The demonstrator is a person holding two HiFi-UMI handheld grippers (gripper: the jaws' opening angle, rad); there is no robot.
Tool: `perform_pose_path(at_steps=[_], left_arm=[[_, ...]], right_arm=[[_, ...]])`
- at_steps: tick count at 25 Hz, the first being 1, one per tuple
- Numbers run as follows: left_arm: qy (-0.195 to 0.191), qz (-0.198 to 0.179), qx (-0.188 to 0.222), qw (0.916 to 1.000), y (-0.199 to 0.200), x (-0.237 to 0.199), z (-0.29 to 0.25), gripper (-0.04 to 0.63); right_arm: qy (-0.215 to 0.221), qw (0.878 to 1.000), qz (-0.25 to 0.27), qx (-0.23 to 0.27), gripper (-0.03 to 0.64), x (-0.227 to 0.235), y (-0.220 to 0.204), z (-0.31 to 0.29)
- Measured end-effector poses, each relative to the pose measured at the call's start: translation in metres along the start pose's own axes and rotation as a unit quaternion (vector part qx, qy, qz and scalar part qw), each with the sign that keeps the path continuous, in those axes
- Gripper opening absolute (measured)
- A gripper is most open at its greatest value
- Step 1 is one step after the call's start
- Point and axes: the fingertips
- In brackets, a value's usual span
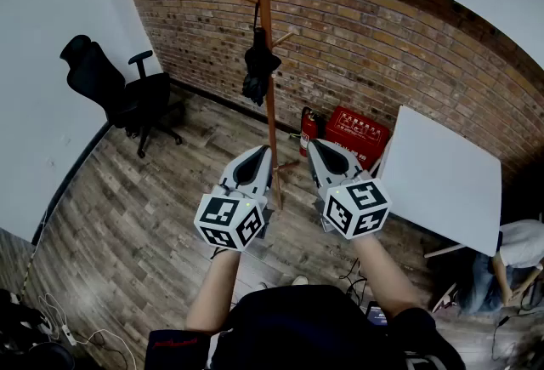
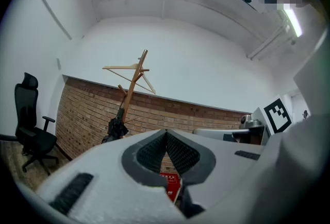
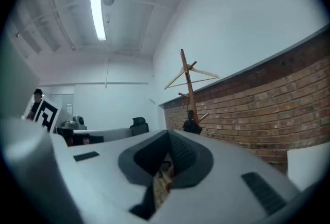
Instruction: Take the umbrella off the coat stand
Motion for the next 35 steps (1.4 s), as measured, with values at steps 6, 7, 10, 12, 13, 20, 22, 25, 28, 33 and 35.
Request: perform_pose_path(at_steps=[6, 7, 10, 12, 13, 20, 22, 25, 28, 33, 35], left_arm=[[0.008, 0.000, 0.001, 1.0000, -0.001, 0.008, -0.001, 0.017], [0.011, 0.001, 0.000, 0.9999, -0.002, 0.008, -0.001, 0.017], [0.019, -0.002, -0.008, 0.9998, -0.009, 0.009, -0.001, 0.017], [0.025, -0.003, -0.016, 0.9995, -0.014, 0.009, 0.000, 0.017], [0.028, -0.002, -0.019, 0.9994, -0.016, 0.008, 0.000, 0.017], [0.045, -0.013, -0.032, 0.9984, -0.023, -0.002, -0.007, 0.017], [0.050, -0.006, -0.031, 0.9983, -0.025, -0.008, -0.008, 0.017], [0.056, -0.002, -0.029, 0.9980, -0.028, -0.020, -0.014, 0.017], [0.062, 0.000, -0.028, 0.9977, -0.028, -0.034, -0.024, 0.017], [0.057, 0.007, -0.029, 0.9980, -0.028, -0.054, -0.049, 0.017], [0.053, 0.009, -0.029, 0.9981, -0.028, -0.064, -0.060, 0.017]], right_arm=[[0.015, 1.000, -0.014, 0.003, 0.028, 0.008, 0.001, 0.005], [0.018, 1.000, -0.013, 0.000, 0.028, 0.008, 0.000, 0.005], [0.028, 0.999, -0.012, -0.011, 0.028, 0.011, -0.006, 0.003], [0.033, 0.999, -0.012, -0.016, 0.028, 0.012, -0.011, 0.002], [0.035, 0.999, -0.012, -0.018, 0.028, 0.012, -0.012, 0.001], [0.049, 0.998, -0.019, -0.028, 0.028, 0.020, -0.020, -0.013], [0.051, 0.998, -0.020, -0.032, 0.028, 0.021, -0.023, -0.019], [0.056, 0.998, -0.018, -0.037, 0.028, 0.023, -0.026, -0.031], [0.057, 0.997, -0.016, -0.042, 0.028, 0.026, -0.027, -0.046], [0.055, 0.998, -0.016, -0.040, 0.028, 0.039, -0.022, -0.073], [0.052, 0.998, -0.017, -0.039, 0.028, 0.046, -0.020, -0.085]])
Point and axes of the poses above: the fingertips, and each gripper's own axes: z backward along the fingers, x to its right, y out of its top, and after that the axes turned 7 degrees about -z, right-handed
